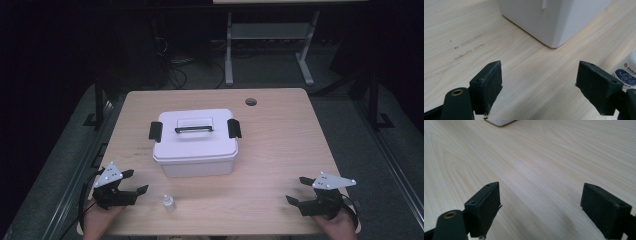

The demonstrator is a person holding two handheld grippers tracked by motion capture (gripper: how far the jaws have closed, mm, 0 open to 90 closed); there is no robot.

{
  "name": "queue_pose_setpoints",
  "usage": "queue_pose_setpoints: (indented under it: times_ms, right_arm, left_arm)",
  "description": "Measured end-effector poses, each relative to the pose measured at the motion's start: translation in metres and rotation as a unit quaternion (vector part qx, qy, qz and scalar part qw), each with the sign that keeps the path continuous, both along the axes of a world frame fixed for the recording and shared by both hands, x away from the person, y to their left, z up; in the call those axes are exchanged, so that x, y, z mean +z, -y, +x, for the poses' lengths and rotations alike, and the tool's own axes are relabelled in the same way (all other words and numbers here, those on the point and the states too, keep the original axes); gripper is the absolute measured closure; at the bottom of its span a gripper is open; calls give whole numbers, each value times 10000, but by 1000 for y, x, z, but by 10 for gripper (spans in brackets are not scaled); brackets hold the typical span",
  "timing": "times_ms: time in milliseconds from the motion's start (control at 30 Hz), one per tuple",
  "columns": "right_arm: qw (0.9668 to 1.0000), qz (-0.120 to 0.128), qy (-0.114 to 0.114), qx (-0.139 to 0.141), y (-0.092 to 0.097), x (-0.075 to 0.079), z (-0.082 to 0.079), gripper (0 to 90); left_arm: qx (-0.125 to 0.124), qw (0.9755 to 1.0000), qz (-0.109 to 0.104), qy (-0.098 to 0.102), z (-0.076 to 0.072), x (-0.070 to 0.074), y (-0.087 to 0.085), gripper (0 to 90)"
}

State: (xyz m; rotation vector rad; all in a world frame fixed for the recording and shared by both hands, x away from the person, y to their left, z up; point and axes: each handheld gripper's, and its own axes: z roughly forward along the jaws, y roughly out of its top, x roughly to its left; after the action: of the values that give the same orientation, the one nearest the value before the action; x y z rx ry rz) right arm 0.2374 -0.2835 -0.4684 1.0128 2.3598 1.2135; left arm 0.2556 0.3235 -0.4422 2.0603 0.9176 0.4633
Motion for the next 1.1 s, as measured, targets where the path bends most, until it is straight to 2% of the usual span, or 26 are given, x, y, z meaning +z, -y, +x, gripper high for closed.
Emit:
queue_pose_setpoints:
  times_ms: [133,333,467,500,533,633,867,1000,1100]
  right_arm:
    - [9999,81,36,74,1,5,-1,155]
    - [9998,-113,28,190,-2,19,9,152]
    - [9992,-213,61,334,-1,31,18,145]
    - [9984,-359,119,411,1,41,24,145]
    - [9984,-359,119,411,1,41,24,145]
    - [9969,-520,86,580,6,56,37,145]
    - [9933,-792,35,840,9,79,57,145]
    - [9919,-858,21,936,6,89,63,146]
    - [9882,-1046,67,1117,0,101,70,151]
  left_arm:
    - [13,10000,-11,-27,0,-1,-1,199]
    - [-132,9999,-9,-74,3,-3,0,194]
    - [-124,9999,-57,-81,2,-3,-2,191]
    - [-121,9999,-69,-85,2,-3,-3,191]
    - [-126,9998,-76,-93,3,-4,-3,191]
    - [-132,9998,-60,-115,4,-4,-3,189]
    - [-191,9997,-124,-133,7,-5,-2,186]
    - [-218,9996,-131,-141,7,-6,-2,185]
    - [-207,9996,-153,-128,7,-5,-3,185]
